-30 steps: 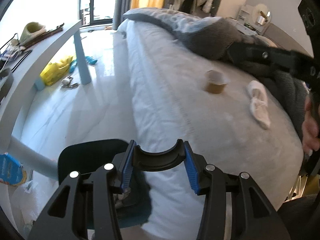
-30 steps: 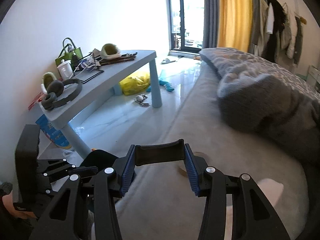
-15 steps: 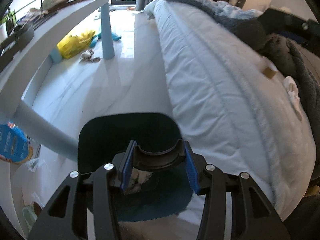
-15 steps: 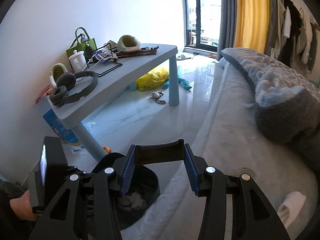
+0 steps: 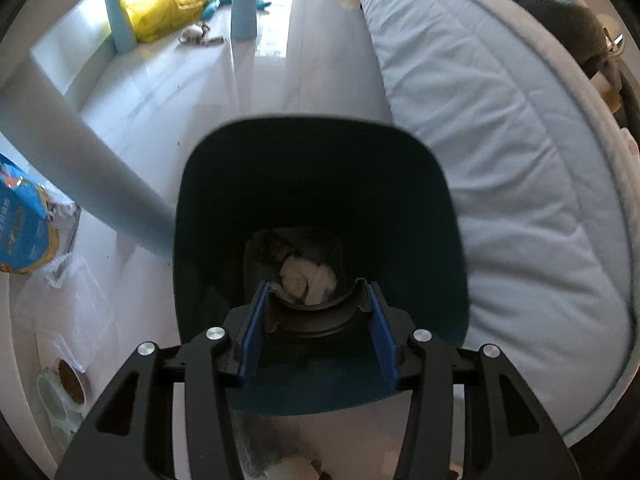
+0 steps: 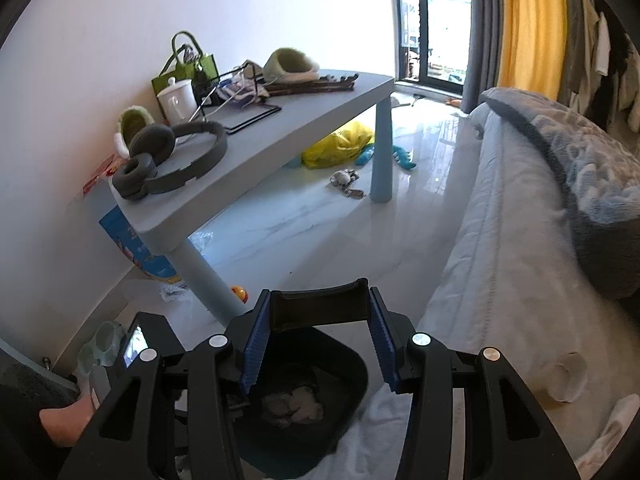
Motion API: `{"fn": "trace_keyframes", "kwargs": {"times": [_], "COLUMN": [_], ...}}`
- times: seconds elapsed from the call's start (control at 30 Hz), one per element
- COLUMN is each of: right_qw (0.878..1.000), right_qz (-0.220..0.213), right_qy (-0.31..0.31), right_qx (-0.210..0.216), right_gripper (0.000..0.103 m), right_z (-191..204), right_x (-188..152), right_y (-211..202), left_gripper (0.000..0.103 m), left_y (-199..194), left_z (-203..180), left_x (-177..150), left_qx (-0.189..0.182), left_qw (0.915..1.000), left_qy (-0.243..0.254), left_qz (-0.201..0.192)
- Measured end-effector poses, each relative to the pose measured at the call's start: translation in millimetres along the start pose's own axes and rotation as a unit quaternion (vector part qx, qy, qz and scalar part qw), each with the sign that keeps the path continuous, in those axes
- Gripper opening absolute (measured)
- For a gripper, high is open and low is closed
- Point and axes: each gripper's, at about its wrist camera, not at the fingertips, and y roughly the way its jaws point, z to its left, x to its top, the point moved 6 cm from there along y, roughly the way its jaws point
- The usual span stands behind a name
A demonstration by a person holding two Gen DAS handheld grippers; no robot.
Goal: Collect trash
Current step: 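Open left tool to drop its black piece while right tool drops its piece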
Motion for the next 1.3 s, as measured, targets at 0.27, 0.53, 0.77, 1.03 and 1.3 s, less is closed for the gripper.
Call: {"fn": "trace_keyframes", "kwargs": {"times": [0.27, 0.53, 0.77, 1.03, 1.3], "right_qw": [0.998, 0.994, 0.987, 0.977, 0.967], "right_qz": [0.064, 0.107, 0.151, 0.207, 0.252], "right_qy": [0.027, 0.032, 0.052, 0.044, 0.043], "right_qx": [-0.002, -0.001, 0.015, 0.014, 0.021], "right_gripper": [0.048, 0.048, 0.048, 0.048, 0.048], "right_z": [7.4, 20.3, 30.6, 46.3, 57.4], "right_x": [-19.2, -34.5, -60.6, -91.4, -117.9], "right_y": [47.0, 86.4, 124.3, 159.7, 180.5], "left_gripper": [0.067, 0.073, 0.066, 0.056, 0.048], "left_y": [-10.3, -41.9, -68.2, -97.3, -146.0], "left_z": [15.3, 31.5, 53.0, 71.8, 73.8], "left_x": [-4.7, 0.8, 6.2, 11.7, 30.5], "left_qx": [-0.003, -0.011, 0.0, 0.006, 0.004], "left_qw": [0.9999, 0.9986, 0.9962, 0.9914, 0.9789], "left_qy": [-0.002, -0.007, -0.019, -0.044, -0.063], "left_qz": [-0.01, -0.051, -0.085, -0.123, -0.194]}}
